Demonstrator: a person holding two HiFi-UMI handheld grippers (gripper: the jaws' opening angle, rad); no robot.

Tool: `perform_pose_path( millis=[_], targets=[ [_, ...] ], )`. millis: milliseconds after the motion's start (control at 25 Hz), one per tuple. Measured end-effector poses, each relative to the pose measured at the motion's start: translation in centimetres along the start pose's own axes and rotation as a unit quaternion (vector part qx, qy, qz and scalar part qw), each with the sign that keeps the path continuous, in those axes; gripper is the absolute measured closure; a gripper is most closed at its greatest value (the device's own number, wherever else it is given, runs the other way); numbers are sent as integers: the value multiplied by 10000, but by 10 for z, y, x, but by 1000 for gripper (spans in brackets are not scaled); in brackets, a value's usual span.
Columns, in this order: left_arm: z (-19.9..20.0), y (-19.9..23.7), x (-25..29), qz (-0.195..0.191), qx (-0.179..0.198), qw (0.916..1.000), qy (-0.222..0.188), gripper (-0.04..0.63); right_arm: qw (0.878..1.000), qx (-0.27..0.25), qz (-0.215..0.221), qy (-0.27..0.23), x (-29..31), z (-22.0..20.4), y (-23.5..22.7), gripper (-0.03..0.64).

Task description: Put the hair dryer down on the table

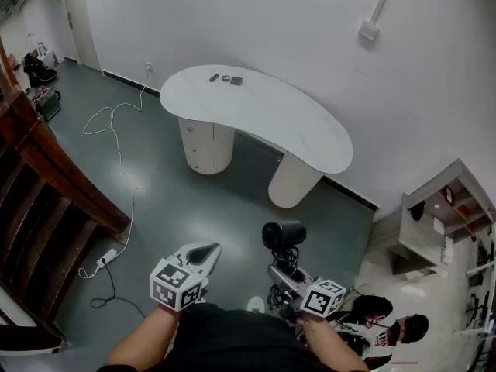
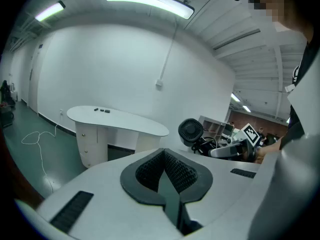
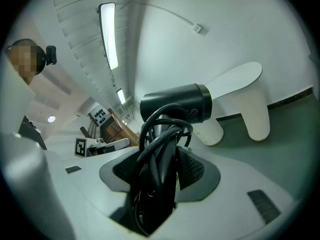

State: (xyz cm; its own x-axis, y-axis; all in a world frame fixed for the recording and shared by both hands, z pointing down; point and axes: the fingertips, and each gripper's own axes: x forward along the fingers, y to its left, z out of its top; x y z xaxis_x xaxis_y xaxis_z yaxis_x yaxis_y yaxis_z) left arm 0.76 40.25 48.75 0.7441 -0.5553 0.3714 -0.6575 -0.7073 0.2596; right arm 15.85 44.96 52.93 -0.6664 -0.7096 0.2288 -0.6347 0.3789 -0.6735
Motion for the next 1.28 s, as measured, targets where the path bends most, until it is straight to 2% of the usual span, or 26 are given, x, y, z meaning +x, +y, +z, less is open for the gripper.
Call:
perform_pose_path(
  millis=[440, 720, 1280],
  targets=[
    [3, 2, 5, 12, -38, 10000, -49, 578, 9999, -82, 96, -3, 5, 6, 2, 419],
    [5, 11, 5, 15, -36, 10000, -47, 578, 9990, 13, 429, -109, 14, 14, 10, 417],
    [2, 57, -27, -184, 13, 9998, 67, 578, 9990, 192, 329, -218, 58, -3, 41, 417]
  ],
)
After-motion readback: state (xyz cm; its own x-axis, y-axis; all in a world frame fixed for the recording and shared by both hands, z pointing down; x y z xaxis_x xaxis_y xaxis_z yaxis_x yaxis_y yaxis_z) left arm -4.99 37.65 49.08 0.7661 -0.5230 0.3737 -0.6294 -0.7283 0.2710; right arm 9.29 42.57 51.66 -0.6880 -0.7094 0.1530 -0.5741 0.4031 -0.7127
